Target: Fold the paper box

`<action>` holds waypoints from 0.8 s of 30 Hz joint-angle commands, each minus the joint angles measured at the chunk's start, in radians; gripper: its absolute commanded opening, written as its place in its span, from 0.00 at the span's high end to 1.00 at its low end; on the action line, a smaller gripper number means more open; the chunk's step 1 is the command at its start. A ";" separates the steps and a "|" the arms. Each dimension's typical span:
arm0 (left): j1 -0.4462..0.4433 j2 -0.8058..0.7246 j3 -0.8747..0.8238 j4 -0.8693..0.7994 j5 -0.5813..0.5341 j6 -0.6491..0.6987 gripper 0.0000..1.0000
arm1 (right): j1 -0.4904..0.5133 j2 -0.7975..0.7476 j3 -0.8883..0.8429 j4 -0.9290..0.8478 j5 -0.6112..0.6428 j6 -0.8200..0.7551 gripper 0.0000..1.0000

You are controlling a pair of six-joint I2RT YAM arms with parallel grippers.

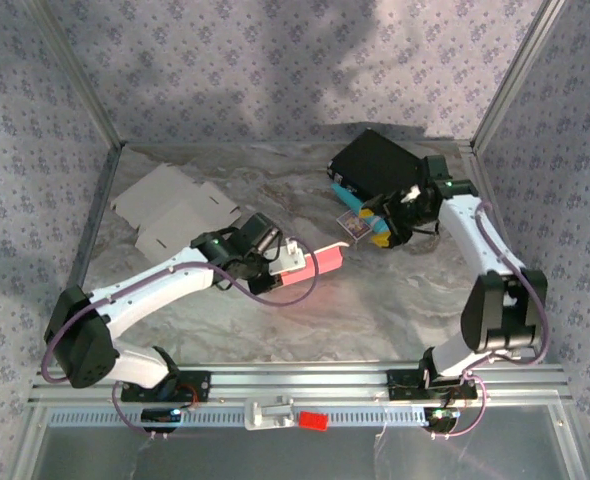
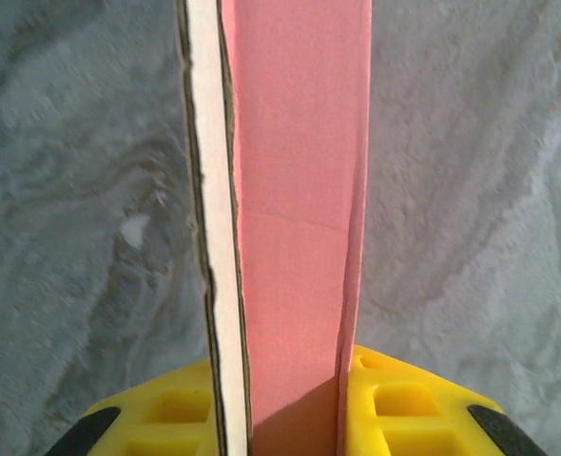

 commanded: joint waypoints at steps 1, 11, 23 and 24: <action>-0.002 0.035 0.070 -0.147 0.015 -0.071 0.83 | 0.051 -0.099 0.000 -0.092 0.273 -0.079 0.37; 0.013 0.195 0.169 -0.215 -0.002 -0.152 0.82 | 0.415 -0.315 -0.272 0.215 0.509 0.239 0.45; 0.020 0.213 0.189 -0.200 0.007 -0.151 0.78 | 0.512 -0.130 -0.240 0.266 0.516 0.281 0.49; 0.020 0.211 0.190 -0.200 0.007 -0.151 0.77 | 0.512 -0.116 -0.245 0.265 0.512 0.281 0.49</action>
